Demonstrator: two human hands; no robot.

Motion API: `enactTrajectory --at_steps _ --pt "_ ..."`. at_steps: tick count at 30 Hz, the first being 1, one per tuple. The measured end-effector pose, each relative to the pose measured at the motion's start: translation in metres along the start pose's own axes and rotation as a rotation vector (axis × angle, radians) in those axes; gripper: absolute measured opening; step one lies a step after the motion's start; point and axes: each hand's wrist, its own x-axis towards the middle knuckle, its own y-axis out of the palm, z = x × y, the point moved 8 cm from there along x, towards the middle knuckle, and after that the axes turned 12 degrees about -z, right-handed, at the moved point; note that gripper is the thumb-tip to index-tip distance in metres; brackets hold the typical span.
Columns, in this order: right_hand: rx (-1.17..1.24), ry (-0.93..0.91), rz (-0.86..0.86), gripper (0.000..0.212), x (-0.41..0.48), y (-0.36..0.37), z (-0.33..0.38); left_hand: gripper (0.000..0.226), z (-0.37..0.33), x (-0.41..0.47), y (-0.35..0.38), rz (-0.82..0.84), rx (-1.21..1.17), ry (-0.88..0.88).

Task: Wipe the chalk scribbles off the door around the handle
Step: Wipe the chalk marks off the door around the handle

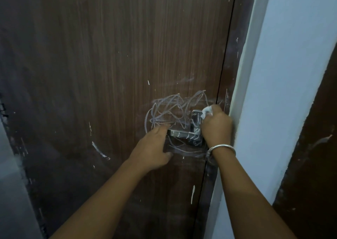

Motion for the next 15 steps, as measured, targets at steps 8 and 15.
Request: enactTrajectory --at_steps 8,15 --pt "0.017 0.207 0.029 0.018 -0.046 0.004 -0.030 0.083 -0.002 -0.004 0.002 0.013 -0.033 -0.006" --pt "0.055 0.199 -0.092 0.009 -0.011 0.001 -0.012 0.088 0.001 -0.005 0.005 0.047 0.027 0.012"
